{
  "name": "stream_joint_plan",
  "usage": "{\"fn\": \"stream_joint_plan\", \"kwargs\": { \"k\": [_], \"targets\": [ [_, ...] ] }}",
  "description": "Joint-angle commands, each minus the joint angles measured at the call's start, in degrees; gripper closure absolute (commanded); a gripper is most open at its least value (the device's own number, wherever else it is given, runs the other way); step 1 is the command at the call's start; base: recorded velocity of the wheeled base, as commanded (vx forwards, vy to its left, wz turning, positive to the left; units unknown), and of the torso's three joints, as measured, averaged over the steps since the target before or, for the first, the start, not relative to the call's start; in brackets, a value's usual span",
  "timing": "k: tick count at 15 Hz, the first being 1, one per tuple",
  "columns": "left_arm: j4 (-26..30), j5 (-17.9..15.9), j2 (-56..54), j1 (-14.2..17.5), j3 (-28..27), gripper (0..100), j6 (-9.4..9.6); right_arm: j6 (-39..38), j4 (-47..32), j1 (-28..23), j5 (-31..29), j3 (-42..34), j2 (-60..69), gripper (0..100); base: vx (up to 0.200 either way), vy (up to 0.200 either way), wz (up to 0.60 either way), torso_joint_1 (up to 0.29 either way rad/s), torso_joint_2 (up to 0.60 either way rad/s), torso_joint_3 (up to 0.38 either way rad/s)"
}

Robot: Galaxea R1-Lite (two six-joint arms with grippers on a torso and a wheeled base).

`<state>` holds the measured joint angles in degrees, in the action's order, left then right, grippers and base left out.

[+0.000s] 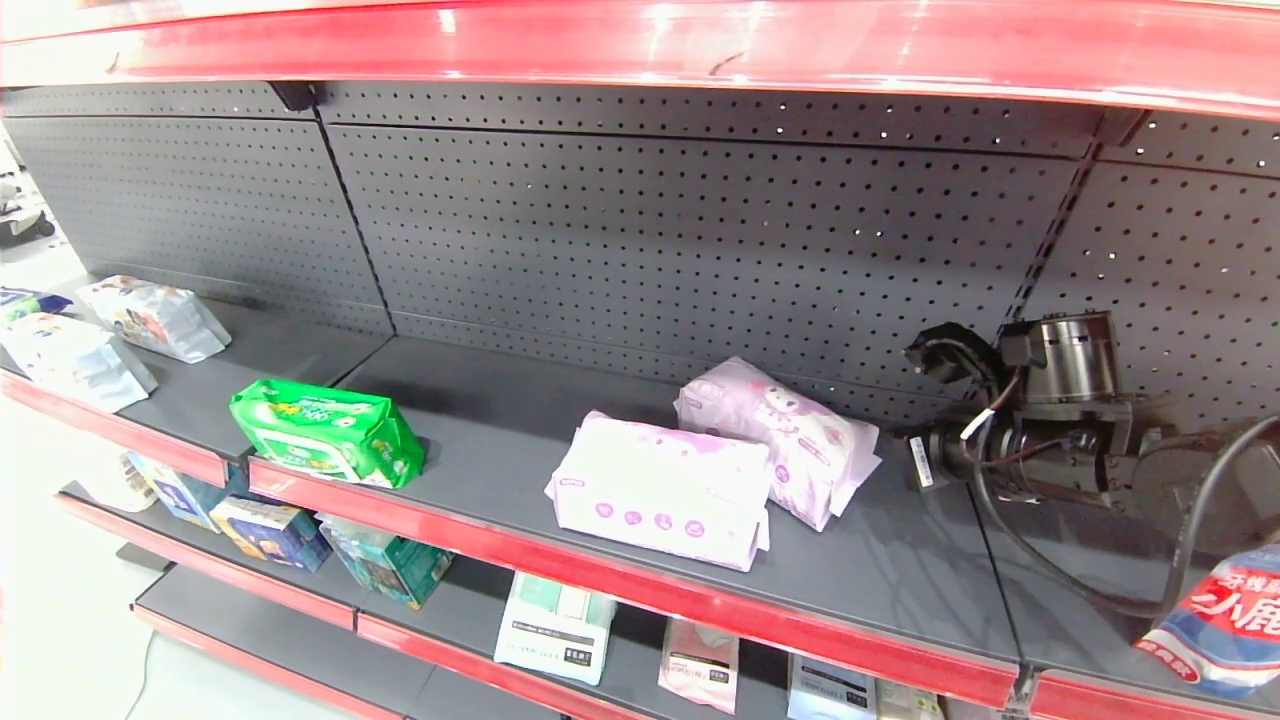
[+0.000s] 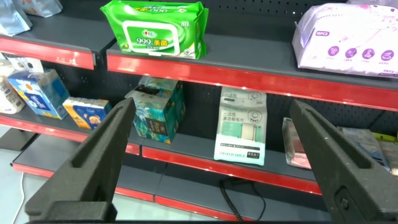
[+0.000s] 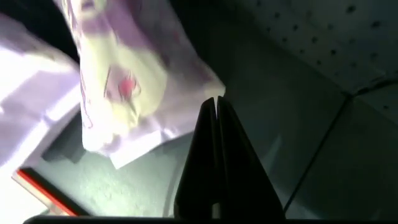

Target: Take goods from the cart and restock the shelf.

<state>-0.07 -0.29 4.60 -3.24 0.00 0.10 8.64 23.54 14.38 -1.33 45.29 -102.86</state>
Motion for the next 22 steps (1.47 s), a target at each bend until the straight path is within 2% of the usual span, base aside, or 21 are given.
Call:
{"fn": "stream_joint_plan", "kwargs": {
  "k": [1,6,10,22],
  "targets": [
    [-0.01,0.03,0.06,-0.01,0.0,0,-0.01,0.41,0.01,0.03,-0.25,-0.82,-1.11,100,0.0,0.0,0.0,0.0,0.0,0.0],
    [-0.01,-0.06,0.06,-0.01,0.0,0,-0.01,2.26,0.01,0.47,-1.22,-0.11,-3.66,100,0.0,0.0,0.0,0.0,0.0,0.0],
    [-0.01,0.03,0.06,-0.01,0.0,0,-0.01,2.26,0.19,1.35,-1.22,4.28,-6.65,100,0.0,0.0,0.0,0.0,0.0,0.0],
    [-0.01,0.03,0.06,-0.01,0.0,0,-0.01,2.17,0.19,3.63,-1.22,10.0,-9.64,100,0.0,0.0,0.0,0.0,0.0,0.0]
  ]
}}
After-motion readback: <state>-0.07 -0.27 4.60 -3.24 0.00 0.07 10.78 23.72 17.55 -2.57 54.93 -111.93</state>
